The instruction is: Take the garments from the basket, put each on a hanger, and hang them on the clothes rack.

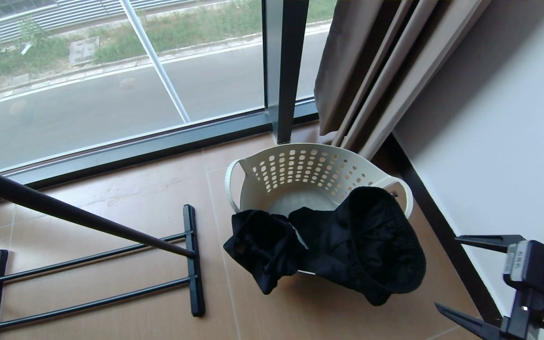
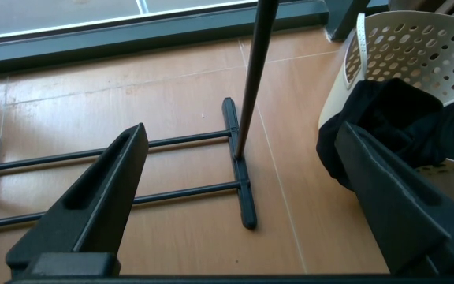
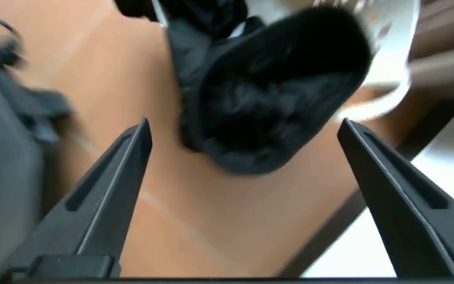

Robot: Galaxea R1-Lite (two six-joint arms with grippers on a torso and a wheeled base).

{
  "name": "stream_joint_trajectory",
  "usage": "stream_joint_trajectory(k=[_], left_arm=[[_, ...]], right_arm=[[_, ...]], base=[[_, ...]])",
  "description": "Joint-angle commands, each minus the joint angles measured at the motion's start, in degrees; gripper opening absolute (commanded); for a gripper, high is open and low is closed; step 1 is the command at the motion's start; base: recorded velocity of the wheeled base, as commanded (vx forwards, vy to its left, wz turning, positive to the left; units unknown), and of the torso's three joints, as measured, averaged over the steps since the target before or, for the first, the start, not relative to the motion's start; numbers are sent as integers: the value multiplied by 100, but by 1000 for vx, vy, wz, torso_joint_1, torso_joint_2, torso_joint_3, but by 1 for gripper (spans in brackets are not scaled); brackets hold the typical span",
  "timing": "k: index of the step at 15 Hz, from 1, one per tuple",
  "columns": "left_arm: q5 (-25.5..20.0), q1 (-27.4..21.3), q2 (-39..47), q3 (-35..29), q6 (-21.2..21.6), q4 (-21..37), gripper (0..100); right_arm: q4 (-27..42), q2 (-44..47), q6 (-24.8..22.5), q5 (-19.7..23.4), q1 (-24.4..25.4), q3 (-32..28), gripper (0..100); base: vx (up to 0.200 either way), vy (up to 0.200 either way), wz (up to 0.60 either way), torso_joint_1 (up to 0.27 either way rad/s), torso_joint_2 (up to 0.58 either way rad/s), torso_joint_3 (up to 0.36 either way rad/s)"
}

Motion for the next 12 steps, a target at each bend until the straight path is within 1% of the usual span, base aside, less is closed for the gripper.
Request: stream_joint_trajectory(k=[1,2,3,4,5,6,9,11,12], left_arm=[[2,-6,-5,0,-1,-3,100],[2,3,-5,0,-1,-3,100],[2,3,-5,0,-1,-3,100],[2,3,-5,0,-1,-3,100],[2,3,-5,0,-1,-3,100],[2,-6,-5,0,-1,-3,100],[2,3,-5,0,-1,-3,100],[2,3,-5,0,-1,-3,100],[2,-6,-5,0,-1,-3,100]], right_arm=[[-821,1733,-1318,-64,27,-496,100],[-988,1979,-1547,-100,27,-584,100],[-1155,2366,-1925,-319,27,-821,100],[-1164,2647,-2267,-697,9,-1129,100],[-1164,2761,-2461,-891,-8,-1287,100],[-1138,3086,-2865,-1198,-17,-1744,100],[-1138,3754,-2979,-1295,-35,-2544,100],[-1120,4150,-3067,-1444,-140,-3089,100],[-1120,4273,-3067,-1453,-166,-3256,100]], base=[[0,0,0,0,0,0],[0,0,0,0,0,0],[0,0,0,0,0,0],[0,0,0,0,0,0],[0,0,0,0,0,0],[0,0,0,0,0,0],[0,0,0,0,0,0],[0,0,0,0,0,0],[0,0,0,0,0,0]])
